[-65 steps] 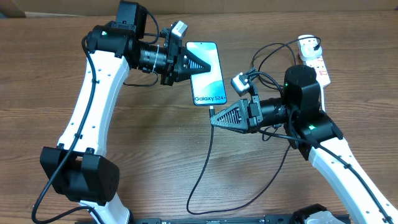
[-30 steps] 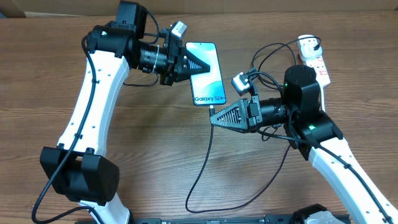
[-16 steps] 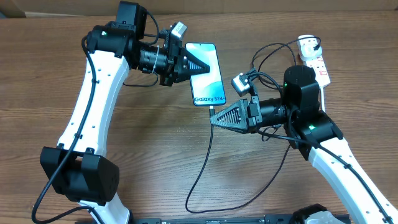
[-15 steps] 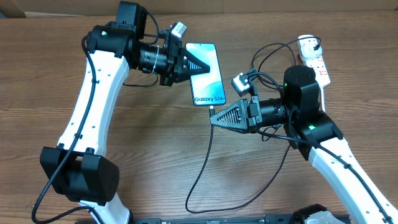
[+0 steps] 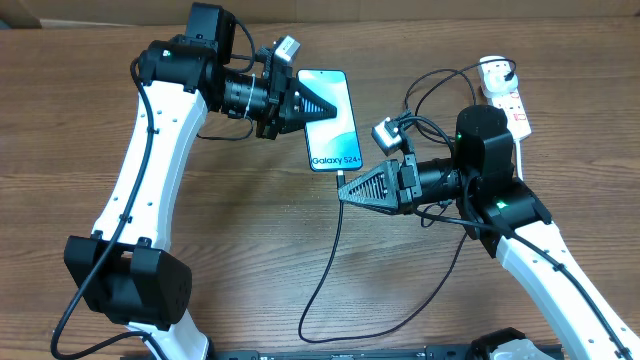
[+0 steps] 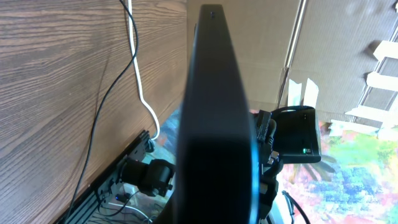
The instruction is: Plug charger to phone and switch on socket
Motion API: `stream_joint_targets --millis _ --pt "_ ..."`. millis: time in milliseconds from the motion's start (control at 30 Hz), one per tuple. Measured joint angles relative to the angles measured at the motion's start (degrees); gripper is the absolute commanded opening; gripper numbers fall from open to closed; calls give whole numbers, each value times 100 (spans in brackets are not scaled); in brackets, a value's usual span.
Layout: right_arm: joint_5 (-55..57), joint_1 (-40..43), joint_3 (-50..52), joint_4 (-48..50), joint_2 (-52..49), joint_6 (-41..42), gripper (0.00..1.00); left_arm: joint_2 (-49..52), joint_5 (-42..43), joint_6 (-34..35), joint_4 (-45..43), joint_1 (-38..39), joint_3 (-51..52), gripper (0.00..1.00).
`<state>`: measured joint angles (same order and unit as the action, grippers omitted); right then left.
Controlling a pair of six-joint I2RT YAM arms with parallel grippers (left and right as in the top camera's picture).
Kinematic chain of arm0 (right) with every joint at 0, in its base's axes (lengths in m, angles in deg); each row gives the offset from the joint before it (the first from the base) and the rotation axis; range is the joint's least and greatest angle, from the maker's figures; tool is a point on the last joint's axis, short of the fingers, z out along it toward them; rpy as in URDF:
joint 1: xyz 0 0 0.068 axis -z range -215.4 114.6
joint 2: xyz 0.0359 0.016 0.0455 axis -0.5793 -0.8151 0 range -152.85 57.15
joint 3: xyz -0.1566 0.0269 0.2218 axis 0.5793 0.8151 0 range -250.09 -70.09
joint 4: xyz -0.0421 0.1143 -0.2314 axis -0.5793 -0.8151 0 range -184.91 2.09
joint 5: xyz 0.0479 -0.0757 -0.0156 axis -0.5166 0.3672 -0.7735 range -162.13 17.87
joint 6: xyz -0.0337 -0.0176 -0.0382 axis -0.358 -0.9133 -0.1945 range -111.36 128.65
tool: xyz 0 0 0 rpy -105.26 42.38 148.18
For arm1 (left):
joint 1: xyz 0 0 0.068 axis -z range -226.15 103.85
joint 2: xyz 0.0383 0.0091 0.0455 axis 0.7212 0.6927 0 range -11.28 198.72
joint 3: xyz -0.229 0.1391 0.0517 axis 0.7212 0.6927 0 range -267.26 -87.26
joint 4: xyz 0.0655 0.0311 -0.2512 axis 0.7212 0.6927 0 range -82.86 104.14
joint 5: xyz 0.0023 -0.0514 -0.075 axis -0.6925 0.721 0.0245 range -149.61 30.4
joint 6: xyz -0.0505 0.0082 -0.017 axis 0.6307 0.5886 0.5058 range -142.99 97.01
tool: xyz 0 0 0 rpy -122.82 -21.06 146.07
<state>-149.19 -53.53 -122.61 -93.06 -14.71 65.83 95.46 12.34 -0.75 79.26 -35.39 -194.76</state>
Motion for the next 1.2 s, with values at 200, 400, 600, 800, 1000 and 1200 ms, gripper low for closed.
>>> stream_joint_targets --millis 200,400,600,800,1000,1200 --pt "0 0 0 -2 0 0 4 0 0 -2 0 0 0 4" --pt "68 -76 0 2 0 0 4 0 0 -17 9 0 0 4" --pt "114 -109 0 4 0 2 4 0 0 -20 13 0 0 4" --pt "120 -109 0 2 0 0 4 0 -2 -46 66 0 0 4" --pt "105 -118 0 0 0 2 4 0 0 -188 181 0 0 4" --pt "105 -120 2 -2 0 11 4 0 7 -339 208 0 0 4"
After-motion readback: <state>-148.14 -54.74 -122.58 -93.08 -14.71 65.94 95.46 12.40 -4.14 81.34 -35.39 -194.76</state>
